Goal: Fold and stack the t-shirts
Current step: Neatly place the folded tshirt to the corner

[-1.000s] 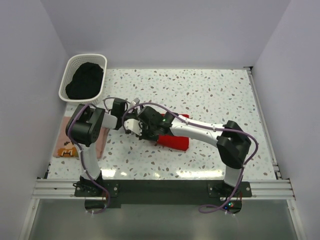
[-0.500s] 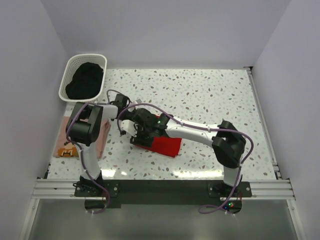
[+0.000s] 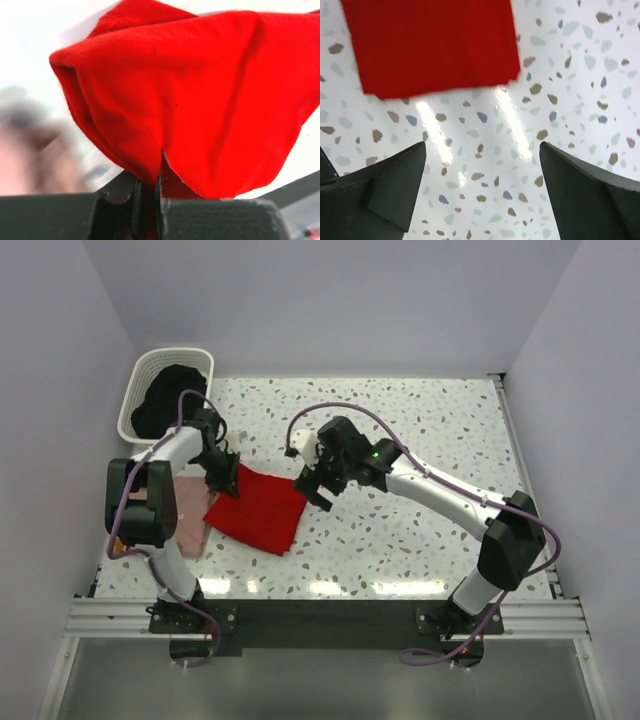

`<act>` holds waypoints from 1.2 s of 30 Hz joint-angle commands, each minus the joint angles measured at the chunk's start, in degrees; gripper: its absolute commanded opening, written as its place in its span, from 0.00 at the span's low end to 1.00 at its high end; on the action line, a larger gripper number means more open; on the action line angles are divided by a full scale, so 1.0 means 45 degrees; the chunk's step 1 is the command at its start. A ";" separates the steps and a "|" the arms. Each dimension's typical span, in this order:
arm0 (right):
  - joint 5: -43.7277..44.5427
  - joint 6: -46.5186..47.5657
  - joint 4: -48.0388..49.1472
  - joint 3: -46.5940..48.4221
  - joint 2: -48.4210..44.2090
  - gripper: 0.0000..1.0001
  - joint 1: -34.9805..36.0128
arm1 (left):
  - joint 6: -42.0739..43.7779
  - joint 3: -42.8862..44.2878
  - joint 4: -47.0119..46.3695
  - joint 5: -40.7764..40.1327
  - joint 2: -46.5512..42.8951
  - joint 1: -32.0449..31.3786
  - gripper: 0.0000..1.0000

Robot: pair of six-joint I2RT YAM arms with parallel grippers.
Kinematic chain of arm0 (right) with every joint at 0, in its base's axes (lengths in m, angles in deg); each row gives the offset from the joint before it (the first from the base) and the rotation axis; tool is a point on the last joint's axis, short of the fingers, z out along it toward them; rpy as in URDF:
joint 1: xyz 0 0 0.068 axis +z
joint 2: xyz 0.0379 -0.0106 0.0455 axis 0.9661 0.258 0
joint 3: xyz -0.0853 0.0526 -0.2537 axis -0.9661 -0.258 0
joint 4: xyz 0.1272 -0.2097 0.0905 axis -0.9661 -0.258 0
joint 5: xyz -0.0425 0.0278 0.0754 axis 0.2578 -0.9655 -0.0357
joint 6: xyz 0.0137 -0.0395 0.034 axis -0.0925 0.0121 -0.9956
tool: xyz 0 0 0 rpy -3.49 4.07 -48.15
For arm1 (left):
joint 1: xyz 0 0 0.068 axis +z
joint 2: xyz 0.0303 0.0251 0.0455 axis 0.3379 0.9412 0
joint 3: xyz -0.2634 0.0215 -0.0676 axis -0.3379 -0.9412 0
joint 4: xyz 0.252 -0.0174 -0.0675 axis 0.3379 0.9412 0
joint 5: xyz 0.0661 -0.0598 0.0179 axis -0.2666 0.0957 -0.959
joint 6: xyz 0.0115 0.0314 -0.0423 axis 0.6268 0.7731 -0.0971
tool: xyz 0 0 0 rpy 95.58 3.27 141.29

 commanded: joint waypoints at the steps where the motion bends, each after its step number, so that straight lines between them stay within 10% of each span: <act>1: 0.0208 -0.0256 -0.0497 -0.0696 -0.0739 0.99 -0.0315 | 0.1667 0.0723 0.1896 -0.2219 -0.1609 0.0446 0.00; 17: -0.0378 -0.0549 0.0069 -0.2515 -0.1932 0.99 -0.0335 | 0.3328 0.0237 0.3130 -0.4275 -0.6861 0.0954 0.00; 36: -0.0671 -0.0354 -0.0048 -0.2651 -0.2225 0.99 -0.0355 | 0.3387 0.1486 0.4418 -0.3651 -0.8193 0.0993 0.00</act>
